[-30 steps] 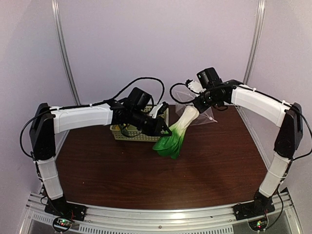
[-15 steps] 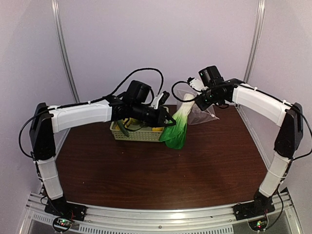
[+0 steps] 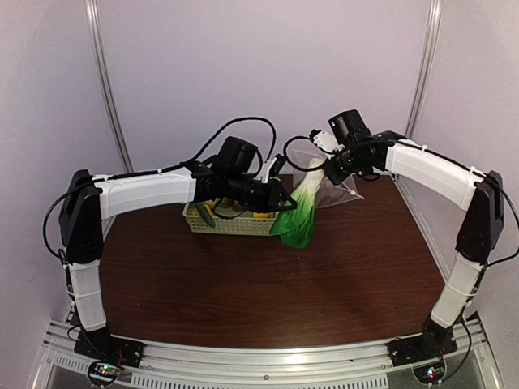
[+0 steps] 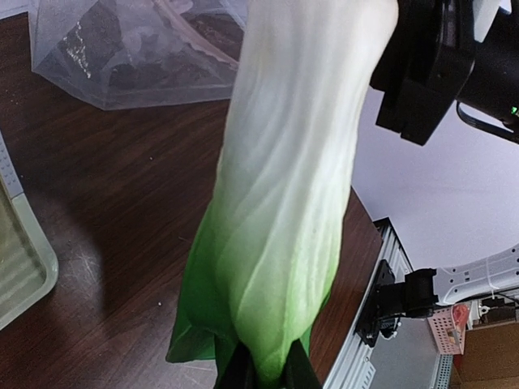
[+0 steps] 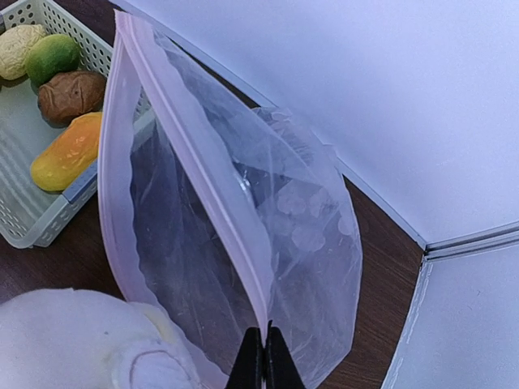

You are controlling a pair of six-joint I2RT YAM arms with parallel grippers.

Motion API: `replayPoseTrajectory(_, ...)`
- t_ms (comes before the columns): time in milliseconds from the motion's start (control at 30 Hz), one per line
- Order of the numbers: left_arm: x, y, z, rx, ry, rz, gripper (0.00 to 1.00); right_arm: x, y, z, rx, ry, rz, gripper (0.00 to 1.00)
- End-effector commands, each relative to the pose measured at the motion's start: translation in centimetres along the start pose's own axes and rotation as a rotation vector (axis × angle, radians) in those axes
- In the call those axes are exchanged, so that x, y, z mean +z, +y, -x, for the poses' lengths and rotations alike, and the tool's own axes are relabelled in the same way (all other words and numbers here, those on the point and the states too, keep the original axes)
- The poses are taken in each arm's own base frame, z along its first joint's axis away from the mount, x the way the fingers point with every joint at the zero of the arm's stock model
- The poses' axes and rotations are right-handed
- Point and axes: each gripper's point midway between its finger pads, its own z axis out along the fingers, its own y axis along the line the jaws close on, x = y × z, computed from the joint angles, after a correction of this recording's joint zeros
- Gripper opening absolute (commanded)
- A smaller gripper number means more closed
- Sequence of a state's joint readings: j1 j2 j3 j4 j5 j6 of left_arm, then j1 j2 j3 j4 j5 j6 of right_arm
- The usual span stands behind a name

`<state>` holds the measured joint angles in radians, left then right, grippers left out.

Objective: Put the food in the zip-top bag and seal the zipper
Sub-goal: Place the fake vegetable in the zipper food storage bag.

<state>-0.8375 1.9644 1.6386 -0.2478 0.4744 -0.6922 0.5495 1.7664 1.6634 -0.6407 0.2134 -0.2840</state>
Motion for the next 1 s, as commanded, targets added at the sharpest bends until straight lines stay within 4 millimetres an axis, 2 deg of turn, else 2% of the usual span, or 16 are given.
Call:
replayPoseTrajectory(0, -0.3, -1.8, 2.6, 0.029, -0.067, -0.057, 0.00, -1.0, 0.4, 0.3, -0.010, -0.011, 0.006, 0.00)
replayPoseTrajectory(133, -0.3, -2.2, 2.3, 0.014, -0.051, -0.083, 0.00, -1.3, 0.6, 0.2, -0.023, -0.022, 0.013, 0.00)
replayPoseTrajectory(433, 1.1, -0.7, 1.8, -0.011, -0.031, -0.056, 0.00, -1.4, 2.7, 0.1, -0.050, -0.025, 0.057, 0.00)
replayPoseTrajectory(733, 1.9, 2.2, 1.0, -0.112, -0.011, -0.029, 0.00, -2.9, 1.2, 0.2, -0.061, -0.041, -0.016, 0.00)
replayPoseTrajectory(833, 1.7, 2.9, 1.1, -0.137, -0.013, -0.041, 0.00, -3.2, 2.4, -0.1, -0.079, -0.044, 0.050, 0.00)
replayPoseTrajectory(967, 1.3, 1.8, 1.9, -0.144, -0.016, -0.091, 0.00, -3.8, 5.7, -1.2, -0.170, -0.029, 0.201, 0.00)
